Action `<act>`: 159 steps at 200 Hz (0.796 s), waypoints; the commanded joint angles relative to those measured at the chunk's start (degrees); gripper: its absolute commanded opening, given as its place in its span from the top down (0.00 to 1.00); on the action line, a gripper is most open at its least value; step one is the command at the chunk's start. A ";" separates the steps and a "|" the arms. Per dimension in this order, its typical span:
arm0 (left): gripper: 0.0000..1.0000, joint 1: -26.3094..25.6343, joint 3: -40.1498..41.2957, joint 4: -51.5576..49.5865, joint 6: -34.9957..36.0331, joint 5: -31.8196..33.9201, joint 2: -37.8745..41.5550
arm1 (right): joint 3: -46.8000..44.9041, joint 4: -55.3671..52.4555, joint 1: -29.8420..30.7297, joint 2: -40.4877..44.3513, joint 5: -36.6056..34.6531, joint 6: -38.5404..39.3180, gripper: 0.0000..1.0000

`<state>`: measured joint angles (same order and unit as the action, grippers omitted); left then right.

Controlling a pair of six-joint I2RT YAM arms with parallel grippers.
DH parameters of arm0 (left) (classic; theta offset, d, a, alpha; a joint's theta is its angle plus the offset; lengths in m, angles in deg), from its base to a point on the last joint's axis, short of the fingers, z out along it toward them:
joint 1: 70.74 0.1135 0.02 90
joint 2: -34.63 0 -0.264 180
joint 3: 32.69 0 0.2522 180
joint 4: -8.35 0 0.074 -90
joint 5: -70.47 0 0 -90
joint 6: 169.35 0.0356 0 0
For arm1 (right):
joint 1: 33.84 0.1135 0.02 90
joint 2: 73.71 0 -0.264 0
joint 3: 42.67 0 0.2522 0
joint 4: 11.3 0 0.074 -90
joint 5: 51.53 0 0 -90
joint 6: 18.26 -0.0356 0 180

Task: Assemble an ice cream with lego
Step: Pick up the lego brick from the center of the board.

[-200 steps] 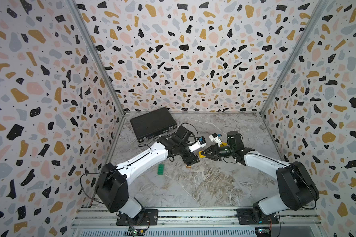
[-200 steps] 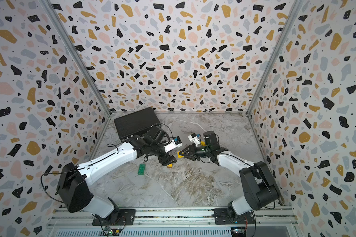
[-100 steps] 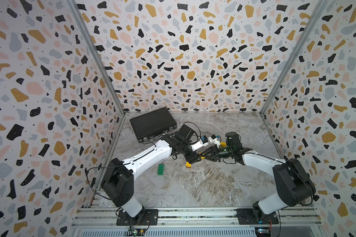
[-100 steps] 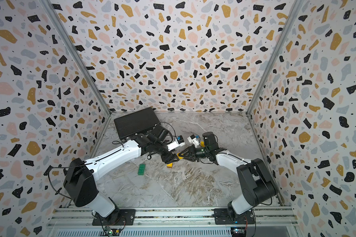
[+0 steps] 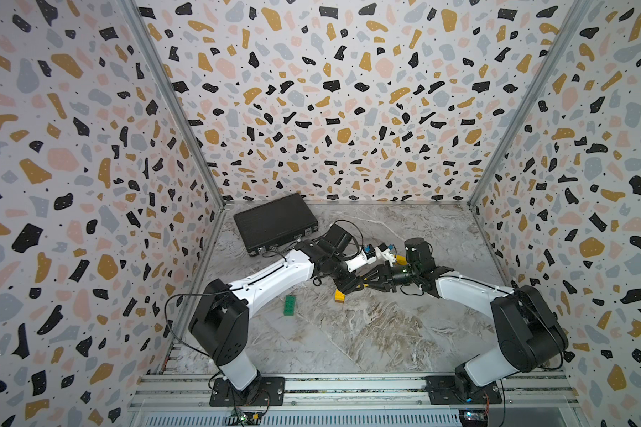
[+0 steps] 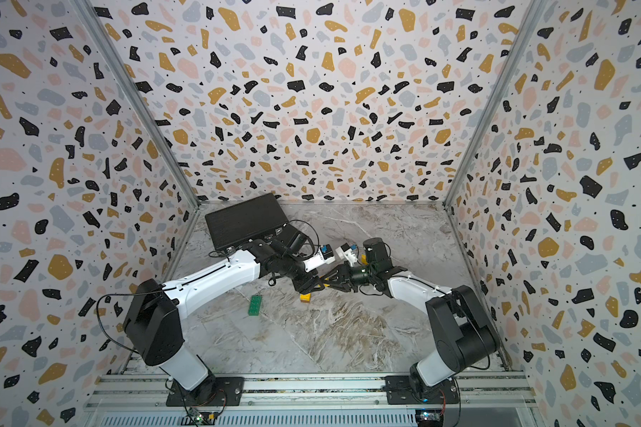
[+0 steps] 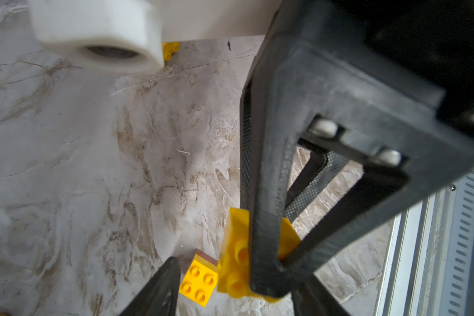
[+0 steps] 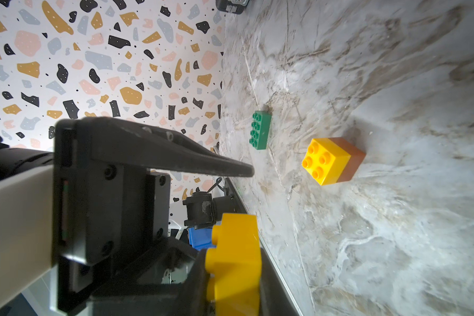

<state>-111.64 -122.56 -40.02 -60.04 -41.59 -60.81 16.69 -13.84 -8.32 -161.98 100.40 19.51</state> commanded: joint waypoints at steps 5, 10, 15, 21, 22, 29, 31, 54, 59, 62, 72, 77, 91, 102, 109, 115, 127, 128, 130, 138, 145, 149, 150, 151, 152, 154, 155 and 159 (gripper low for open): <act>0.44 0.14 -2.46 0.60 -0.76 -1.18 -0.87 | 1.35 1.08 0.35 1.17 0.94 0.12 1.00; 0.46 0.12 -2.45 0.68 -0.85 -1.31 -0.93 | 1.34 1.00 0.33 1.17 0.95 0.22 1.00; 0.47 0.12 -2.42 0.78 -0.98 -1.36 -0.97 | 1.38 0.92 0.33 1.17 0.96 0.24 1.00; 0.50 0.08 -2.39 0.86 -1.05 -1.39 -1.05 | 1.39 0.91 0.44 1.16 0.95 0.27 1.00; 0.51 0.06 -2.42 0.86 -1.13 -1.40 -1.06 | 1.36 0.91 0.43 1.16 0.93 0.23 1.00; 0.54 0.04 -2.45 0.91 -1.12 -1.45 -1.20 | 1.37 0.86 0.47 1.10 0.90 0.36 1.00; 0.55 0.04 -2.46 0.87 -1.18 -1.48 -1.17 | 1.45 0.83 0.49 1.09 0.84 0.37 1.00; 0.70 -0.05 -2.39 0.78 -1.46 -1.45 -1.20 | 1.37 0.00 0.50 1.49 0.32 1.05 1.00; 0.72 -0.05 -2.24 0.77 -1.51 -1.38 -1.15 | 1.59 -1.11 0.47 1.73 -0.15 1.87 1.00; 0.73 -0.05 -2.12 0.84 -1.55 -1.32 -0.96 | 1.76 -1.86 0.47 1.84 -0.47 2.54 1.00; 0.75 -0.05 -1.77 1.03 -1.80 -0.89 -0.51 | 2.32 -5.37 0.41 2.49 -2.09 4.89 0.92; 0.77 -0.05 -1.63 1.04 -2.07 -0.63 -0.26 | 2.59 -7.03 0.50 2.93 -3.05 6.09 0.86; 0.80 -0.04 -1.00 1.27 -2.85 -0.21 0.87 | 3.00 -10.33 0.50 4.16 -5.36 8.42 0.76; 0.82 -0.05 -0.33 1.76 -3.74 -0.01 1.87 | 2.96 -11.01 0.46 4.92 -6.30 8.89 0.66; 0.83 -0.05 0.22 2.26 -4.39 0.01 2.65 | 2.87 -11.06 0.42 5.33 -6.87 9.05 0.59; 0.84 -0.05 0.75 2.75 -5.12 0.36 3.24 | 2.76 -11.18 0.41 5.74 -7.55 9.29 0.53; 0.86 -0.05 1.39 3.10 -6.86 1.25 4.24 | 2.65 -12.06 0.40 6.62 -9.47 10.14 0.45; 0.86 -0.05 1.40 3.08 -6.93 1.33 4.31 | 2.65 -12.17 0.36 6.71 -9.60 10.22 0.44; 0.87 -0.05 1.54 3.06 -7.18 1.50 4.48 | 2.60 -12.32 0.35 6.77 -9.82 10.39 0.43; 0.88 -0.05 1.96 2.89 -8.32 2.54 4.90 | 2.42 -12.72 0.32 7.50 -10.95 11.12 0.38; 0.89 -0.05 2.41 2.97 -9.96 3.92 5.11 | 1.90 -12.48 0.22 8.41 -12.53 11.14 0.34; 0.90 -0.05 2.71 2.82 -10.93 4.39 5.29 | 1.51 -12.26 0.08 8.95 -13.29 11.18 0.32; 0.90 -0.05 2.76 2.76 -11.12 4.53 5.32 | 1.46 -12.18 0.07 9.06 -13.44 11.18 0.32; 0.90 -0.05 2.83 2.57 -11.26 4.53 5.33 | 1.25 -12.10 0.02 9.38 -13.77 11.18 0.31; 0.90 -0.05 2.87 2.46 -11.42 4.59 5.39 | 1.25 -12.10 0.02 9.38 -13.77 11.18 0.31; 0.90 -0.05 3.05 2.27 -11.67 4.65 5.36 | 1.00 -11.95 -0.11 9.64 -14.21 11.18 0.30; 0.90 -0.05 3.06 2.14 -11.84 4.70 5.44 | 0.90 -11.85 -0.11 9.80 -14.38 11.23 0.29; 0.91 -0.03 3.37 1.74 -12.48 5.13 5.60 | 0.46 -11.35 -0.29 10.55 -14.94 11.01 0.28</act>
<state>-112.06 -121.03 -39.17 -67.01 -40.04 -57.03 18.14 -23.87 -8.25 -155.62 90.41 28.19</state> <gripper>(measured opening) 0.316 0.679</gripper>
